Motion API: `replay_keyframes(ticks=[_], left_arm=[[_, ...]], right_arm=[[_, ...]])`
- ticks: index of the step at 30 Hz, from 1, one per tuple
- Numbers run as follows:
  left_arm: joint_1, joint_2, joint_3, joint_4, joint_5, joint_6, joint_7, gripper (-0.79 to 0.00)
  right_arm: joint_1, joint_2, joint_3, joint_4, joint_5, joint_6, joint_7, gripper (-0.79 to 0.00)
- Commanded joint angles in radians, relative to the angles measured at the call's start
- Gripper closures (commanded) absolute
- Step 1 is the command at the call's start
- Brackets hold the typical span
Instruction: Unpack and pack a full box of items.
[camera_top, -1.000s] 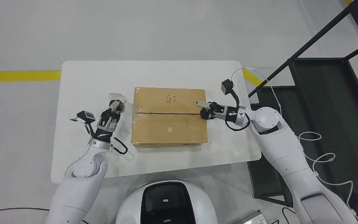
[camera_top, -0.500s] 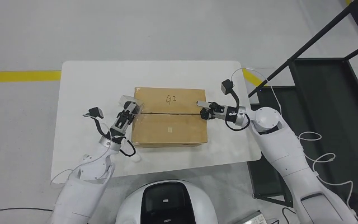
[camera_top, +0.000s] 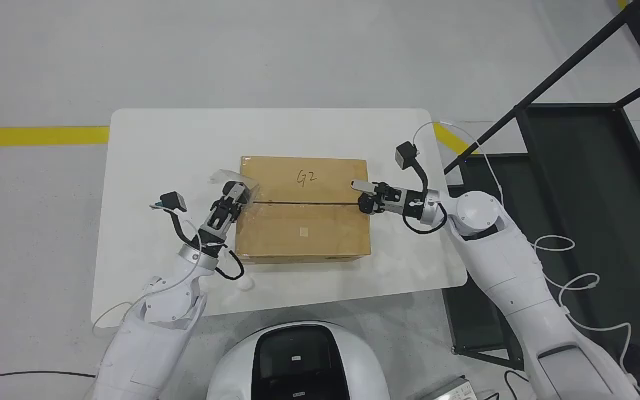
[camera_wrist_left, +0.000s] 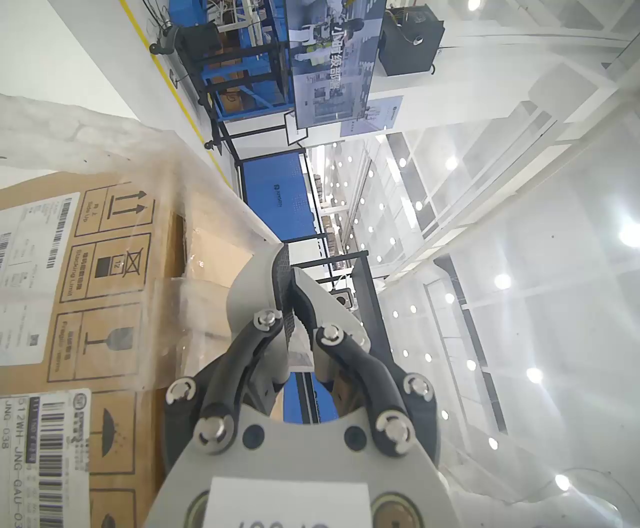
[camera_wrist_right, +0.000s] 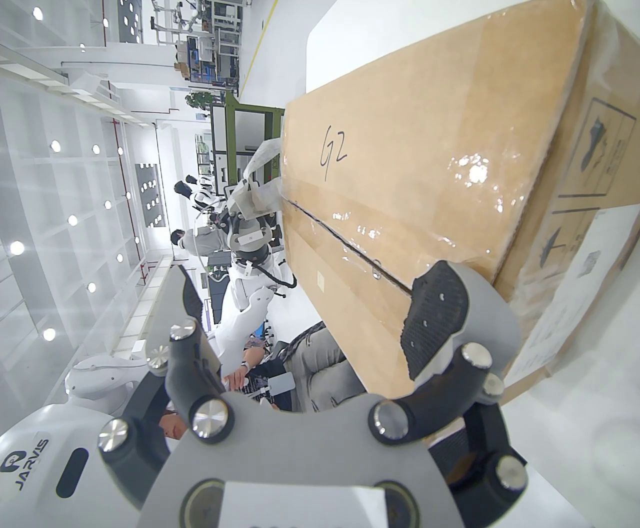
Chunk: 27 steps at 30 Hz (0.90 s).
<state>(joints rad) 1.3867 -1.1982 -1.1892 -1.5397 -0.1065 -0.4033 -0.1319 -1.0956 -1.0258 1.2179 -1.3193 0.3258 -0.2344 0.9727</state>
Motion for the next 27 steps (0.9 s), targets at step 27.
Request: replay_keyframes(ticks=[27], left_arm=[[-0.03,-0.015,0.053,-0.124,0.255,0.205,0.006,0.0]], right_arm=[[0.0,0.0,0.0,0.0,0.0,0.0,0.0,-0.785]])
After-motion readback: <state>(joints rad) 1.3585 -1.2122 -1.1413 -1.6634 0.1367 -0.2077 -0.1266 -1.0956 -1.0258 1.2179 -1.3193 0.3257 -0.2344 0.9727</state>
